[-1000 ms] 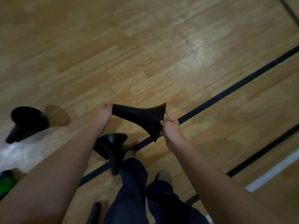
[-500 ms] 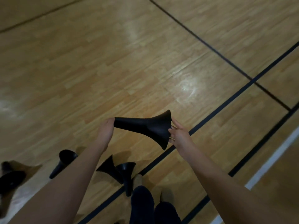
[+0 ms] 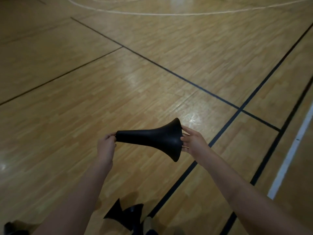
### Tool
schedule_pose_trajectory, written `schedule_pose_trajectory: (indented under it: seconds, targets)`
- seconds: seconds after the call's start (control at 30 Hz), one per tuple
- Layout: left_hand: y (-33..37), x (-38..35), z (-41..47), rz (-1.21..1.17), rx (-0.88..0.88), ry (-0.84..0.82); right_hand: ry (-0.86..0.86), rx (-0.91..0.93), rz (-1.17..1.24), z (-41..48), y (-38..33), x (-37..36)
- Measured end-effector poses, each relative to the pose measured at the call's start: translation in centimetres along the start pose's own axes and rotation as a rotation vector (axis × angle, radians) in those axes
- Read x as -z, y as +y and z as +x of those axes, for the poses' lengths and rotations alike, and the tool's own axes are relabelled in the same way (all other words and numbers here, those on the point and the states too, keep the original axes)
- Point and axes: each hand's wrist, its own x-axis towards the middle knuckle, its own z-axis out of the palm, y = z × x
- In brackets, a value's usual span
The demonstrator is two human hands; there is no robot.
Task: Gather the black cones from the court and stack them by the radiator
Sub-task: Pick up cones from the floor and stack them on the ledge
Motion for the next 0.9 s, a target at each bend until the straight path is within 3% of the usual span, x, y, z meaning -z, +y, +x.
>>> schedule_pose_trajectory:
  seconds: [0.37,0.9]
  targets:
    - [6.9,-5.9,-3.8,0.129,-0.243,-0.162,0.224,0.157,-0.01,-6.9,-4.9,4.1]
    - [12.1,-20.1,-12.1,0.352,-0.471,-0.767,0.695,0.307,0.184,-19.0,-4.1,12.4]
